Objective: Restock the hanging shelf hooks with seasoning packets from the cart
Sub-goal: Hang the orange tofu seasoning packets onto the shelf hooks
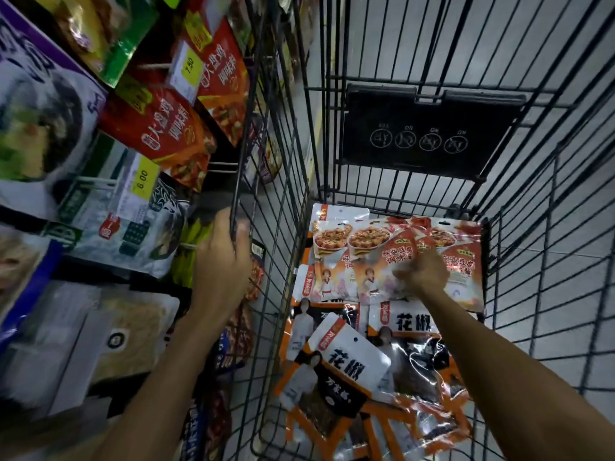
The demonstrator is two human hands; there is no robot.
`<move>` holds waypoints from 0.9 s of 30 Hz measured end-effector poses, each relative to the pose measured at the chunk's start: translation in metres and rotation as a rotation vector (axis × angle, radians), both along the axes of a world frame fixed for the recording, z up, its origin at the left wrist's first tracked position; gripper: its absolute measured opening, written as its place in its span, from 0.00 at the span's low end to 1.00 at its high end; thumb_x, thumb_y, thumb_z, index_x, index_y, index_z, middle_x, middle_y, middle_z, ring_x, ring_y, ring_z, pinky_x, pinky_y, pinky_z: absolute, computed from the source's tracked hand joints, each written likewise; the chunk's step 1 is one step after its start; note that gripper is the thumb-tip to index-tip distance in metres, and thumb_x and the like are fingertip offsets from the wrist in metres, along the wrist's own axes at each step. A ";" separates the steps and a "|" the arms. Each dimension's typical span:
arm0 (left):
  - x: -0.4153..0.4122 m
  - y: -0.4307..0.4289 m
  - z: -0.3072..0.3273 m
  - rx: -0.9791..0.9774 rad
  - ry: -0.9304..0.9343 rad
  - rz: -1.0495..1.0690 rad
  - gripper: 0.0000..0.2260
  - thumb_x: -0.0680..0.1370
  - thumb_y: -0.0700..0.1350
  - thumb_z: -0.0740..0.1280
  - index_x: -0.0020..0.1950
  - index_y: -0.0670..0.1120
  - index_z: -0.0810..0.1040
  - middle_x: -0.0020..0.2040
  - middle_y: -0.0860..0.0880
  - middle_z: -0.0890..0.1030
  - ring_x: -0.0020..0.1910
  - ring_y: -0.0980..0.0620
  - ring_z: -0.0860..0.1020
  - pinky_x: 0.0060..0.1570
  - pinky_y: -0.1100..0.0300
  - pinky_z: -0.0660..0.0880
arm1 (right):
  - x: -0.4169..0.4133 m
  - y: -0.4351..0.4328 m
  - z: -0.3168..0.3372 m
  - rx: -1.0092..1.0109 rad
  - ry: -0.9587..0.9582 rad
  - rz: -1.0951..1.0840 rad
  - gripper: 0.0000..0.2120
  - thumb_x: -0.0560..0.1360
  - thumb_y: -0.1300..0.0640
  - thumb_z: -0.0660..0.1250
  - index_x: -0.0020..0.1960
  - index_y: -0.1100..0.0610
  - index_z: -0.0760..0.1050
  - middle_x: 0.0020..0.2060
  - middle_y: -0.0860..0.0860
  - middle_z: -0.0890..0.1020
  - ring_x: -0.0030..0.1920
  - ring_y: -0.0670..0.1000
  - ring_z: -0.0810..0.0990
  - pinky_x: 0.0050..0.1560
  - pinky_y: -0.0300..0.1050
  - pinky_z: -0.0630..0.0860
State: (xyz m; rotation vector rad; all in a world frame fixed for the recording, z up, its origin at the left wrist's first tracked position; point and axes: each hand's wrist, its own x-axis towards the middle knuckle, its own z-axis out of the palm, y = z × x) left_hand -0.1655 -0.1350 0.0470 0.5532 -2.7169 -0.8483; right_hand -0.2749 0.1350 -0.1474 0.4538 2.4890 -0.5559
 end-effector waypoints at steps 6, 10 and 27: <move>0.000 0.002 0.005 -0.017 -0.035 0.027 0.11 0.83 0.43 0.57 0.59 0.40 0.74 0.36 0.49 0.73 0.31 0.54 0.68 0.30 0.66 0.60 | 0.005 0.004 0.004 -0.195 -0.015 -0.129 0.13 0.76 0.65 0.65 0.33 0.61 0.74 0.30 0.55 0.76 0.32 0.53 0.75 0.33 0.42 0.75; 0.000 0.003 0.005 -0.027 -0.025 0.032 0.10 0.83 0.42 0.58 0.58 0.40 0.75 0.34 0.52 0.71 0.31 0.58 0.69 0.29 0.68 0.61 | 0.006 -0.005 -0.001 -0.290 -0.038 -0.215 0.13 0.77 0.63 0.66 0.33 0.62 0.72 0.28 0.55 0.73 0.31 0.54 0.74 0.35 0.50 0.75; 0.000 -0.002 -0.004 -0.031 0.042 -0.007 0.10 0.83 0.44 0.56 0.59 0.42 0.74 0.47 0.44 0.80 0.43 0.45 0.78 0.38 0.50 0.74 | 0.007 -0.066 -0.019 -0.354 -0.043 -0.359 0.21 0.71 0.59 0.74 0.60 0.62 0.72 0.47 0.59 0.82 0.37 0.55 0.83 0.39 0.52 0.82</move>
